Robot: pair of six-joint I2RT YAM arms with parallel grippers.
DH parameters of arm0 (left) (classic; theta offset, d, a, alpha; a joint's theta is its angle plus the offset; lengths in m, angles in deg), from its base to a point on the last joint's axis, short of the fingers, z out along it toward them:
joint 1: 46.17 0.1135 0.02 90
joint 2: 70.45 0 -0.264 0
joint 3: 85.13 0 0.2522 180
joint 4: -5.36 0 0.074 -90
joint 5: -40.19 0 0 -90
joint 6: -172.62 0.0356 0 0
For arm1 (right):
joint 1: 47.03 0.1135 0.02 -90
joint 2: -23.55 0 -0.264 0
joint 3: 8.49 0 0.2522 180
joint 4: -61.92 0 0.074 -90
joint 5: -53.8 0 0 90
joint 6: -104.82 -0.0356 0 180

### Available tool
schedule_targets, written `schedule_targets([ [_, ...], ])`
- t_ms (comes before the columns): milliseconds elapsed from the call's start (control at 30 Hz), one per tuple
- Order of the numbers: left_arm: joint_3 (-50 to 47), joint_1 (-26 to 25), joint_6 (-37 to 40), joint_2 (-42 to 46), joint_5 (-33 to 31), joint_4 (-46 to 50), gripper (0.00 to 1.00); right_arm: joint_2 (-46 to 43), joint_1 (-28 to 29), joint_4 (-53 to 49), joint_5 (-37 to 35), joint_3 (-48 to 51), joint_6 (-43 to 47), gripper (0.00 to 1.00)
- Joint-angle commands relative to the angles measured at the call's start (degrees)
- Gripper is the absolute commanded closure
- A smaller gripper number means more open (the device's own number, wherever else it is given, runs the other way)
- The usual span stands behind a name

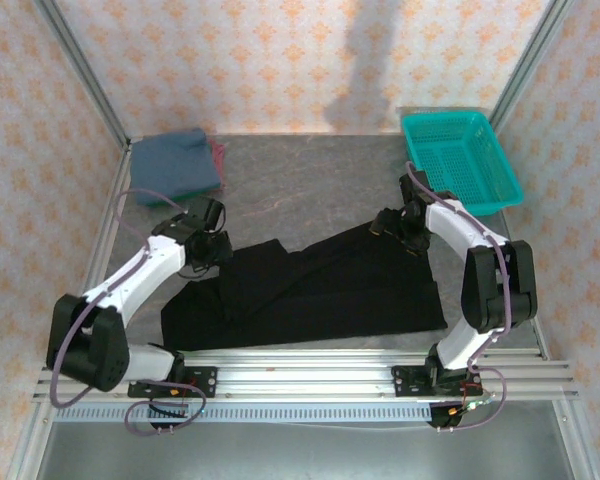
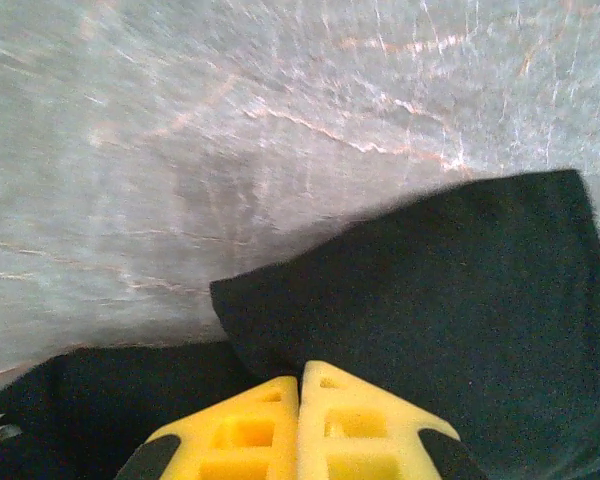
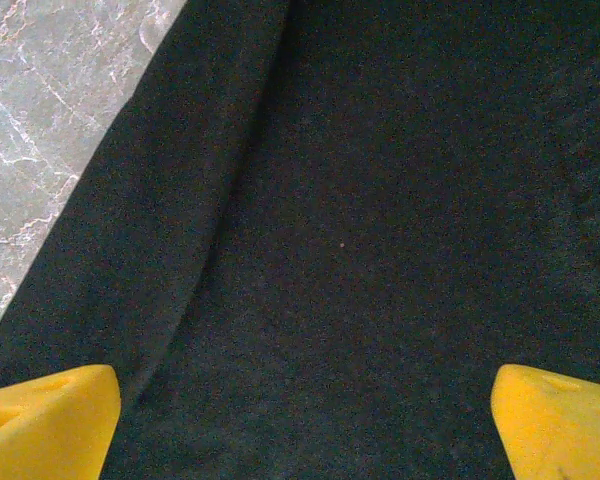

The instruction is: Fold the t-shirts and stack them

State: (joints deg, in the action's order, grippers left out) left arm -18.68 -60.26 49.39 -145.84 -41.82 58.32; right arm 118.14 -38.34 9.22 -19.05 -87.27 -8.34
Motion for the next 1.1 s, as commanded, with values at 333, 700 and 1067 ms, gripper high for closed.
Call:
schedule_targets([
  [333, 3.2, 10.3, 10.1, 3.5, -5.4, 8.9, 1.0, 5.4, 0.0, -2.2, -9.6, -10.8, 1.5, 0.04],
  [700, -0.9, 10.8, 10.0, 2.6, -1.0, 5.9, 1.0, 17.8, -0.1, -4.5, -14.9, -26.6, -0.5, 0.12],
  [1067, 1.0, 10.8, 10.5, 2.2, 0.3, 5.5, 1.0, 30.6, 0.0, -9.6, -22.0, -39.3, -4.4, 0.32],
])
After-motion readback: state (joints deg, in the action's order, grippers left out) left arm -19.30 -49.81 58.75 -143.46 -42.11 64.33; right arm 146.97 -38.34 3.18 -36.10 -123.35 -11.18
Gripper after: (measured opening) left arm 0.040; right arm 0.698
